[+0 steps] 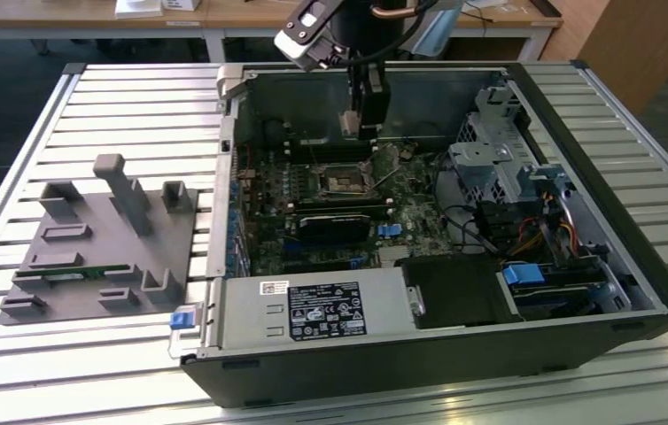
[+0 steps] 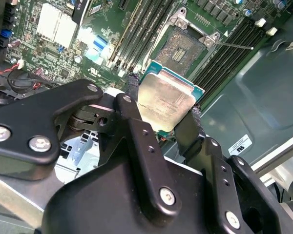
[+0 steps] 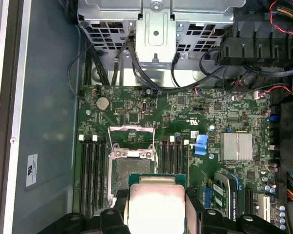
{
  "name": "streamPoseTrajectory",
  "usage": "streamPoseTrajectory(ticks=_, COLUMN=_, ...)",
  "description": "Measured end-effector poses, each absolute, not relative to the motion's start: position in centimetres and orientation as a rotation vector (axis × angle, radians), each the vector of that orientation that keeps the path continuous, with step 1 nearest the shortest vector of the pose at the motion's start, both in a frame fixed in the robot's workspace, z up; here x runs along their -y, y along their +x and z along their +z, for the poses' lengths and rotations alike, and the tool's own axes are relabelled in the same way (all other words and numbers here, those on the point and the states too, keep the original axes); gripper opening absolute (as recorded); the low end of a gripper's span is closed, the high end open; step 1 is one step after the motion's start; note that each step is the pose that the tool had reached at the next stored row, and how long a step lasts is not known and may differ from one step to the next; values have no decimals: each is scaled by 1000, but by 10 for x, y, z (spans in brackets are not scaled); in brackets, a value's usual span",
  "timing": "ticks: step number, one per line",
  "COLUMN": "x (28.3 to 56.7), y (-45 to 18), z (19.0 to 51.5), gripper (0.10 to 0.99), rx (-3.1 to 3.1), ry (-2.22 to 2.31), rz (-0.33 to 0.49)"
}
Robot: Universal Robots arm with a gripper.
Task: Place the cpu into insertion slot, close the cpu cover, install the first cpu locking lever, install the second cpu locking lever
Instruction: 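Place the cpu into insertion slot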
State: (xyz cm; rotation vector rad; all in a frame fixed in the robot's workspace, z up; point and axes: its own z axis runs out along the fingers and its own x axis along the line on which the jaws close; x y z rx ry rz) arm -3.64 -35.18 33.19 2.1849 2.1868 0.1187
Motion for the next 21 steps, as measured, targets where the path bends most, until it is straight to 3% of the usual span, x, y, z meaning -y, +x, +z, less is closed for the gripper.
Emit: streamPoseTrajectory(ticks=21, x=352, y=-36, z=321, gripper=541, rx=-2187, ry=2185, rz=119)
